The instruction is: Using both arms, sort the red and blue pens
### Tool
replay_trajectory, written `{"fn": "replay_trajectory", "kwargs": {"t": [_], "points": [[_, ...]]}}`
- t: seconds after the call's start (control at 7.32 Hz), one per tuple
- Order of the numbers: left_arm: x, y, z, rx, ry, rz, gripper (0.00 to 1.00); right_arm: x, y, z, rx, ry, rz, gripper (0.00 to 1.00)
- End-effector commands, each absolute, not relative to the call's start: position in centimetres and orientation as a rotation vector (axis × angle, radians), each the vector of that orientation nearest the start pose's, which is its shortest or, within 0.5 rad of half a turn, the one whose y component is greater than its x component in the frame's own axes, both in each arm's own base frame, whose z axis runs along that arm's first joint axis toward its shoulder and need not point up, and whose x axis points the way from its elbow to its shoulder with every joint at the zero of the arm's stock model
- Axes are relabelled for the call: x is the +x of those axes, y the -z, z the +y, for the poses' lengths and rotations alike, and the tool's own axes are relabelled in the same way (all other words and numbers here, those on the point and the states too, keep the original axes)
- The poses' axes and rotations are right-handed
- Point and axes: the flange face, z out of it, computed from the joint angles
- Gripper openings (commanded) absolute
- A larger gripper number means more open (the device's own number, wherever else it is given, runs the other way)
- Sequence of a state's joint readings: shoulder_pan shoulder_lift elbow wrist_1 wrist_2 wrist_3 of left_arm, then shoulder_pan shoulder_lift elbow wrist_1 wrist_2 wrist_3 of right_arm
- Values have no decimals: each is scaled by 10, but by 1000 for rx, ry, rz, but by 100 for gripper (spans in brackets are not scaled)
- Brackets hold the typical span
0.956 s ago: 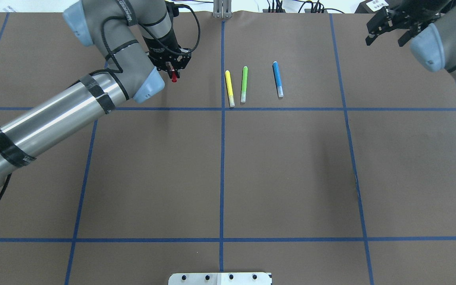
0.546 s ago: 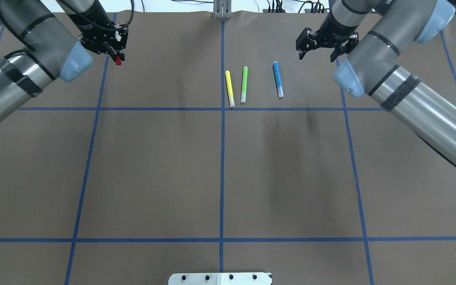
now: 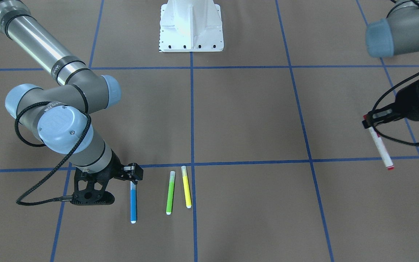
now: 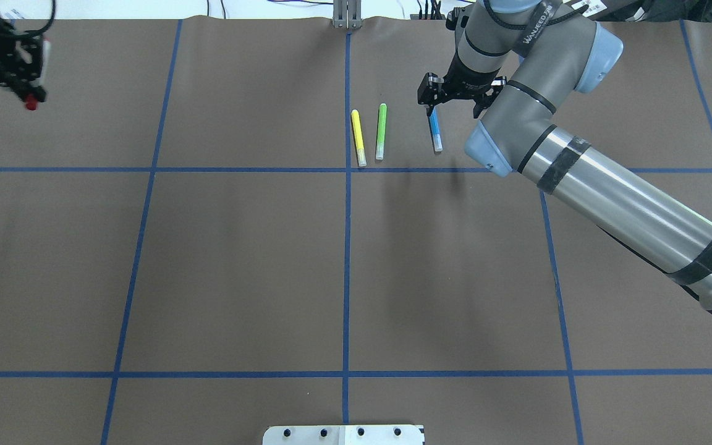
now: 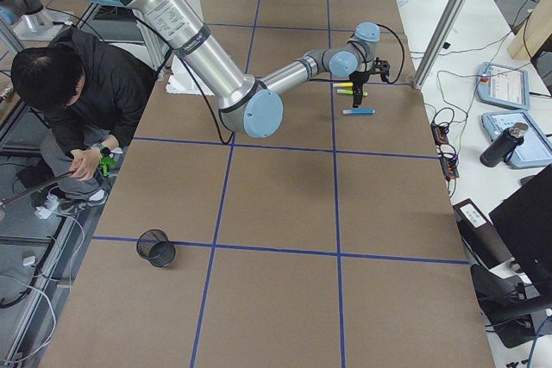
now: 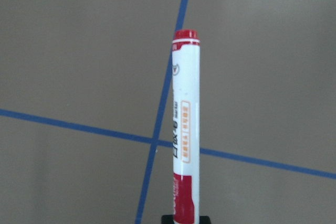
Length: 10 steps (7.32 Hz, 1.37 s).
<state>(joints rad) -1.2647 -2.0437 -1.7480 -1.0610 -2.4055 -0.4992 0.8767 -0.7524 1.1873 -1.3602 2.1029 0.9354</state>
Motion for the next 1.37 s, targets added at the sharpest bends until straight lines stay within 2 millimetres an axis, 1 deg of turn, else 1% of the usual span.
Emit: {"fn": "replay_trajectory", "kwargs": {"t": [0.0,0.14,0.27,0.41,0.55,0.68,0.82,1.09,1.23], "points": [[38,-435,-548,-194,89,733,0,-462,-304,-666,55,-55,-779,94],[7,-461,-537,-190,81,738,0,-463,-306,-666,58,-58,-770,93],[-14,-487,-524,-222,115,736,0,-466,-313,-668,55,-60,-762,93],[-32,-523,-511,-285,173,730,0,-471,-321,-673,69,-55,-772,93],[-43,-542,-498,-312,206,727,0,-475,-326,-676,65,-58,-761,93],[-55,-563,-481,-325,196,734,0,-480,-327,-674,72,-54,-752,92],[-69,-574,-470,-322,191,743,0,-486,-330,-673,66,-49,-745,91],[-76,-600,-444,-368,218,726,0,-499,-341,-669,54,-35,-738,89],[-87,-613,-430,-370,209,732,0,-506,-343,-664,50,-23,-735,87]]}}
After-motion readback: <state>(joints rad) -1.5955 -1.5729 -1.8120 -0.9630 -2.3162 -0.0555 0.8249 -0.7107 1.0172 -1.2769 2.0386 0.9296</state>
